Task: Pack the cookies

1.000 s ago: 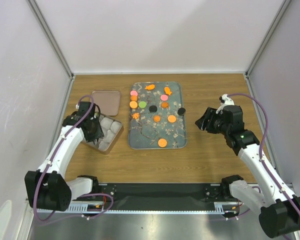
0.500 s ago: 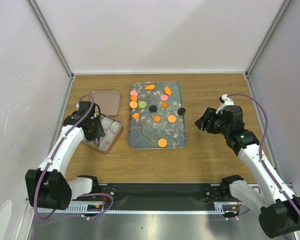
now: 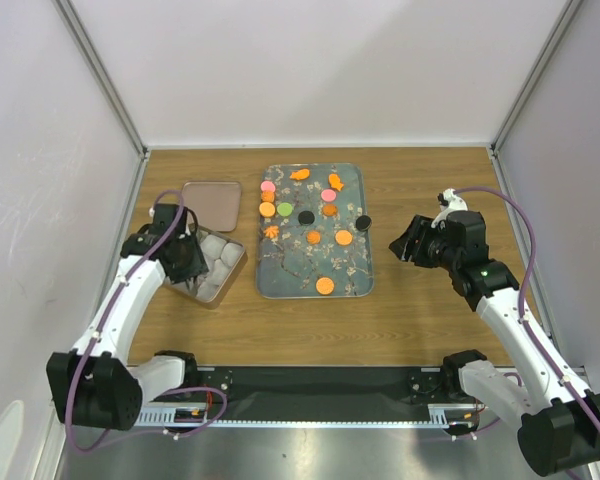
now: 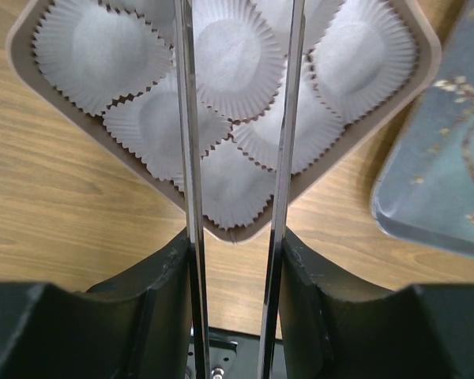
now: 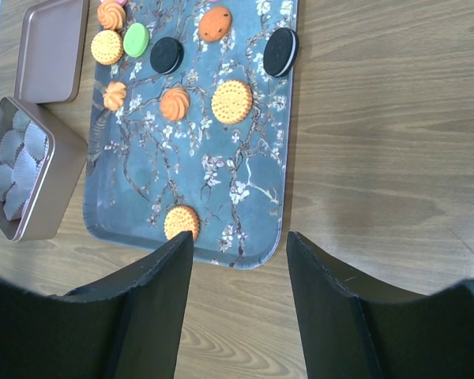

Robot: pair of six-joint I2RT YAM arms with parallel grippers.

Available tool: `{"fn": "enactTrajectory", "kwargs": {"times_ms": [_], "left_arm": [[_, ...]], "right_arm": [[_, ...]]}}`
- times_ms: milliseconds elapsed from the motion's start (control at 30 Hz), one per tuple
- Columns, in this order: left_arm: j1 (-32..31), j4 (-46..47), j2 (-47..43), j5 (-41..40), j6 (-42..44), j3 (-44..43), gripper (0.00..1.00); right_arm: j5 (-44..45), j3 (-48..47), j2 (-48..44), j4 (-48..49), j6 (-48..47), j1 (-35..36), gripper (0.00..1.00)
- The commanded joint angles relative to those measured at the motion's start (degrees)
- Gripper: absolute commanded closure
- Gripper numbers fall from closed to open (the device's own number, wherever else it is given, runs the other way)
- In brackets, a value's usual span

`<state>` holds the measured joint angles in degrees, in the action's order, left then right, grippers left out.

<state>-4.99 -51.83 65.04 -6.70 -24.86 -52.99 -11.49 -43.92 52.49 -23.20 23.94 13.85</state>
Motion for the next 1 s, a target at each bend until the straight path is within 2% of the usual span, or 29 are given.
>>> {"fn": "enactTrajectory", "kwargs": {"times_ms": [0,67,167,200,300,500,700,967], "left_arm": [[-0.19,-2.13,-4.21,1.34,1.75,-5.71,0.55],[-1.85,-3.44,-4.92,0.99,1.83,-8.25,0.54],[-8.78,-4.68,-4.57,-1.98,0.7,-11.07,0.54],[-13.94,-4.94,-4.22,-3.22,0.08,-11.6,0.54],[-22.91,-4.33,-1.58,-4.98,-2.11,-12.92,0.54],[-34.44,-1.43,7.9,-4.81,-2.03,-16.09,0.53],[-40.17,1.38,15.81,-4.29,-0.19,-17.85,0.52],[-41.06,4.11,23.99,-3.85,2.54,-21.09,0.5]], "right_arm": [[-0.82,0.06,-0.2,2.72,0.31,-0.22,0.43],[-0.73,-0.2,0.16,2.64,0.4,-0.22,0.43],[0.06,-0.29,0.42,2.46,0.23,-0.22,0.43],[0.58,-0.37,0.51,2.46,0.23,-0.22,0.43],[1.55,-0.38,0.51,2.28,-0.04,-0.22,0.43],[4.1,-0.2,0.51,1.76,-0.13,-0.22,0.43],[4.19,-0.29,0.77,1.75,-0.3,-0.4,0.43],[4.1,-0.2,1.21,1.93,-0.3,-0.4,0.43]]}}
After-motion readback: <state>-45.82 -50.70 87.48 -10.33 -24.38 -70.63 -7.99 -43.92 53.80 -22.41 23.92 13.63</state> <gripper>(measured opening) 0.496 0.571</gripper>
